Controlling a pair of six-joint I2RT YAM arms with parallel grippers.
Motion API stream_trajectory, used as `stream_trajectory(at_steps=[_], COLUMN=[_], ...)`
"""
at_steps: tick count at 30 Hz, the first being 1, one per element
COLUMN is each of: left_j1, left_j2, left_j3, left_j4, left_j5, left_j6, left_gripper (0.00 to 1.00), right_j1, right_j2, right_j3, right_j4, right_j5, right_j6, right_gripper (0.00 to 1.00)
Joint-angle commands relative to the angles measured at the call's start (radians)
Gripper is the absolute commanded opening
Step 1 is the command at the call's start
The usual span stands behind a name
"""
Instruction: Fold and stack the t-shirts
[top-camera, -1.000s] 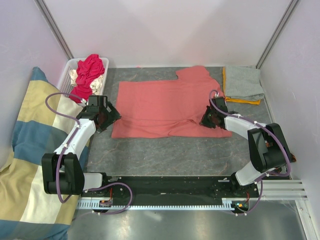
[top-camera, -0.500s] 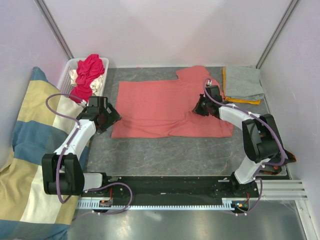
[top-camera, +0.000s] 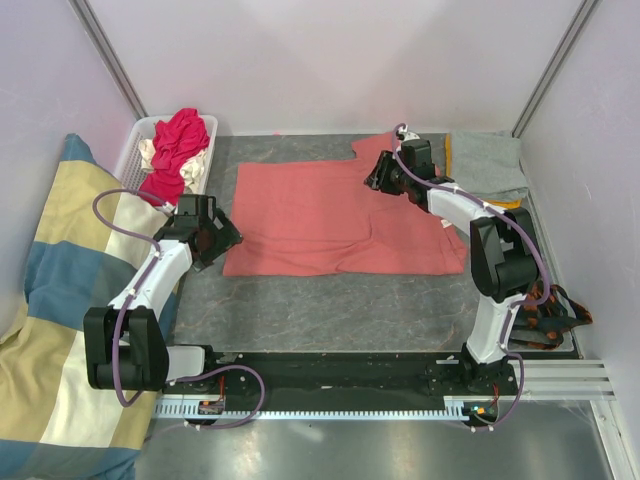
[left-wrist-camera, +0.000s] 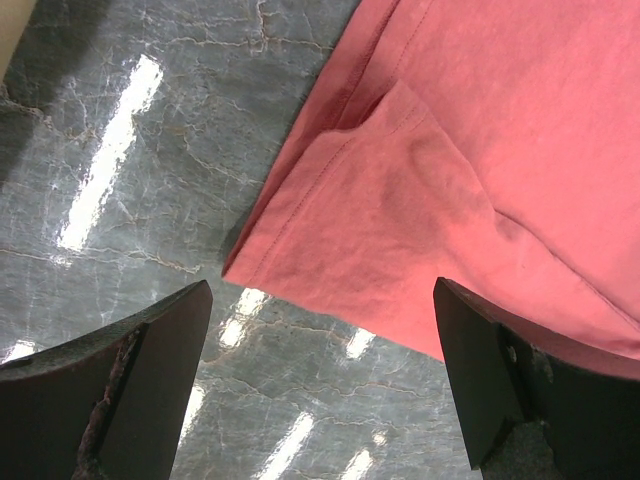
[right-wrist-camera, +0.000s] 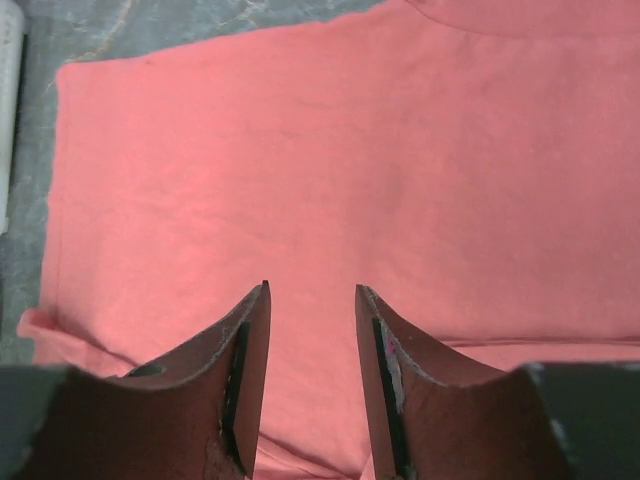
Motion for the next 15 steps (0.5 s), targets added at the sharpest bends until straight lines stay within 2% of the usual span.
stream_trajectory(at_steps=[1, 3, 7, 12, 15], left_j1=[0.004, 0.002, 0.002, 0.001, -0.001], left_j2=[-0.032, -0.029, -0.023, -0.027, -0.039], left_j3=[-0.008, -0.005, -0.003, -0.043, -0.092], left_j4=[0.007, 0.008, 0.019, 0.042, 0.067], left_j5=[-0.001, 0.0, 0.009, 0.034, 0.048], left_j6=[0.039, 0.041, 0.042, 0.015, -0.004], left_gripper=[1.0, 1.0, 1.0, 1.0, 1.0], right_j1=[-0.004, -0.004, -0.003, -0.004, -0.003], right_j2=[-0.051, -0.12, -0.237, -0.401, -0.488], right_j3=[0.003, -0.046, -0.123, -0.23, -0.293], right_j4=[0.039, 0.008, -0.157, -0.314, -0.402], right_j5=[-0.027, 0.009, 0.085, 0.248, 0.355], right_j6=[-0.023, -0.022, -0.022, -0.008, 0.0], right_gripper=[0.48, 0.49, 0.5, 0.51, 0.62])
